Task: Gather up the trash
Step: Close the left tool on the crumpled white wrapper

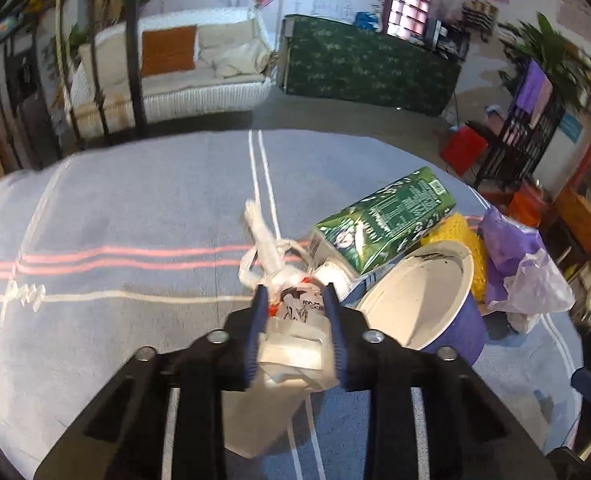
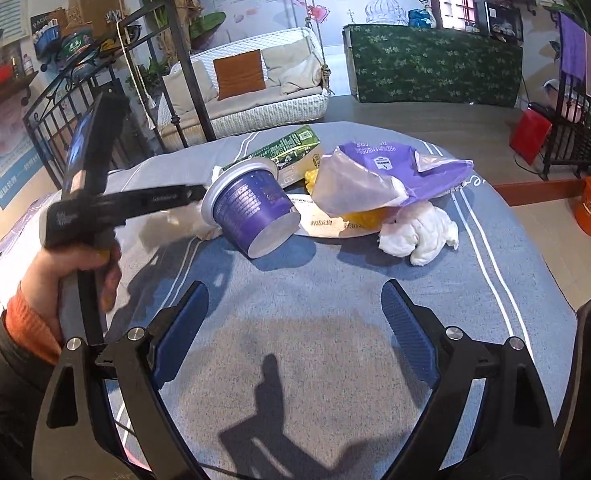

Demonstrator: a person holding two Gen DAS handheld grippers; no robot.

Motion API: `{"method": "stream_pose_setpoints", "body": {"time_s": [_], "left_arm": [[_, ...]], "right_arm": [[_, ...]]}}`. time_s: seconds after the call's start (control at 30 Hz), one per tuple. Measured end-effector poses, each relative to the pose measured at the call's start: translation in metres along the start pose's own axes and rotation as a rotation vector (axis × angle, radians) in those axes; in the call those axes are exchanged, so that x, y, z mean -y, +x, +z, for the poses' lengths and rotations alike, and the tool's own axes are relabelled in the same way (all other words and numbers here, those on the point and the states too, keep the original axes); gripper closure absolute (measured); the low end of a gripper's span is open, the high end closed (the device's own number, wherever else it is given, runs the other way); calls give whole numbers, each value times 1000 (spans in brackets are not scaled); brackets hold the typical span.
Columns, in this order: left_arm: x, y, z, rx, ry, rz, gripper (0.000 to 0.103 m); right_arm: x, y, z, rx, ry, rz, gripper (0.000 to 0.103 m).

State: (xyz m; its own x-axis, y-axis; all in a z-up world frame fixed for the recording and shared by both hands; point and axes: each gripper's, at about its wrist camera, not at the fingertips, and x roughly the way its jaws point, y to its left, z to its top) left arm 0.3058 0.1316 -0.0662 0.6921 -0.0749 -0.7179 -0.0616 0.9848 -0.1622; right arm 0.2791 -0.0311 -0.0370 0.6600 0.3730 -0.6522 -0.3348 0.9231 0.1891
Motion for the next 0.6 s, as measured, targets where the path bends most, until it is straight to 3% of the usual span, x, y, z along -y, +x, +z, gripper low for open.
{"method": "stream_pose_setpoints", "body": {"time_s": [0.1, 0.27, 0.6], "left_arm": [[-10, -20, -7, 53, -57, -30, 88], [-18, -71, -20, 190, -110, -6, 90], [-22, -109, -50, 258, -197, -16, 92]], "right_arm": [[-2, 7, 3, -3, 12, 8, 16], [-12, 21, 16, -5, 64, 51, 16], [-35, 69, 53, -23, 242, 94, 16]]}}
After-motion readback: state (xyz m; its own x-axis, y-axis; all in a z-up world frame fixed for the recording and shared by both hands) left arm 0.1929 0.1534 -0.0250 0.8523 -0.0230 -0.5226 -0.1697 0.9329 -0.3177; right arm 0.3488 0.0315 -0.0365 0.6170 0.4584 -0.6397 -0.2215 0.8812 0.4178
